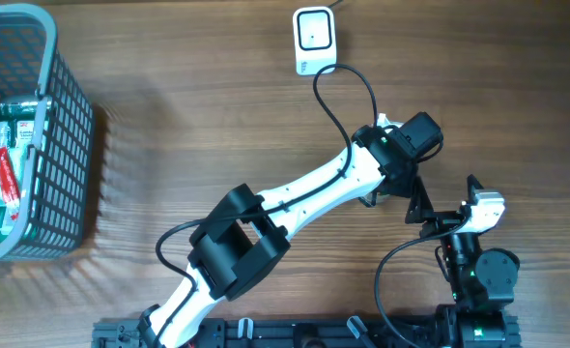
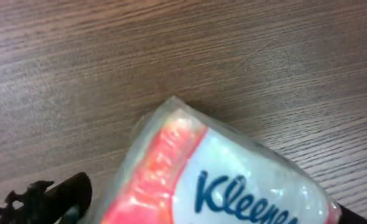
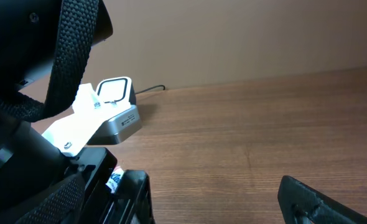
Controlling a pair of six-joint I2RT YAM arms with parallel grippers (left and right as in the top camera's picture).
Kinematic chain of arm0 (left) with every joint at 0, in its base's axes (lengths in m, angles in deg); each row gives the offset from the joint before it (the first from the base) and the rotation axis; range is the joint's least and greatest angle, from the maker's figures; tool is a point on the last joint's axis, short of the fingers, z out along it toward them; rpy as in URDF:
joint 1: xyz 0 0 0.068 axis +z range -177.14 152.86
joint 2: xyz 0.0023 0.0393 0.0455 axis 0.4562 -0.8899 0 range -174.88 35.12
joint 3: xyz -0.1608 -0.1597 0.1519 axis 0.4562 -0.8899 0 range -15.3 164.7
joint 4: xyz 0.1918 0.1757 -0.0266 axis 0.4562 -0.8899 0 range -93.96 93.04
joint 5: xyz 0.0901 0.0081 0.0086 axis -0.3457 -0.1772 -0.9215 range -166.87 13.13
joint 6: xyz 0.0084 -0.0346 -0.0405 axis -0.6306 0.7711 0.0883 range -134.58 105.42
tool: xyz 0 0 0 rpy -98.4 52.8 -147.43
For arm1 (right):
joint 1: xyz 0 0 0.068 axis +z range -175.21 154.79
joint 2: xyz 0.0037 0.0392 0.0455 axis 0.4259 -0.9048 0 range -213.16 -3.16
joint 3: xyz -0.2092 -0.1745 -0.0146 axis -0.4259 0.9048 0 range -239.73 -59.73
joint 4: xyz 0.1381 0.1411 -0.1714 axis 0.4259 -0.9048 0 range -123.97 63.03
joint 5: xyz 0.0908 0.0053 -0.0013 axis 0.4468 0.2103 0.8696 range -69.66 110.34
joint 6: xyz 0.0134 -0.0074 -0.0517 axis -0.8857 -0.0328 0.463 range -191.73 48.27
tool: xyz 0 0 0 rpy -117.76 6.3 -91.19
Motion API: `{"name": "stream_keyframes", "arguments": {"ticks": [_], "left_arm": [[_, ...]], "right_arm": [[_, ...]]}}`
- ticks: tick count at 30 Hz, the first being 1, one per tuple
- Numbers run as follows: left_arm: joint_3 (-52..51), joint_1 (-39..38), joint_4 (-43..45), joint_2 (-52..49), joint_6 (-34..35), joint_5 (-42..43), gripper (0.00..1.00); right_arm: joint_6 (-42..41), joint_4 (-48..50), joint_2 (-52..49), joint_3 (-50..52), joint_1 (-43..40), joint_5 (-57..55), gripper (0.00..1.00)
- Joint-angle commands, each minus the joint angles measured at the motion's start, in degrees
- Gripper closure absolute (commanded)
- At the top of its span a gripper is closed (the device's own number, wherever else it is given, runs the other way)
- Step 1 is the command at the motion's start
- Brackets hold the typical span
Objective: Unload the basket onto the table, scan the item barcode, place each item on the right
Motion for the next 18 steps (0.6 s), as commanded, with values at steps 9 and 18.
{"name": "stream_keyframes", "arguments": {"ticks": [9,18], "left_arm": [[0.9,1.4,-0.3,8.9,-1.6,-0.1,0.24],[0.9,1.4,-3.5,9.0,-1.6,0.0,0.35]], "right_arm": [[-1.0,0.1,0.1,0.1,-0.3,-0.6,0.00],[-1.0,0.1,0.1,0.1,-0.3,-0.6,0.00]]}}
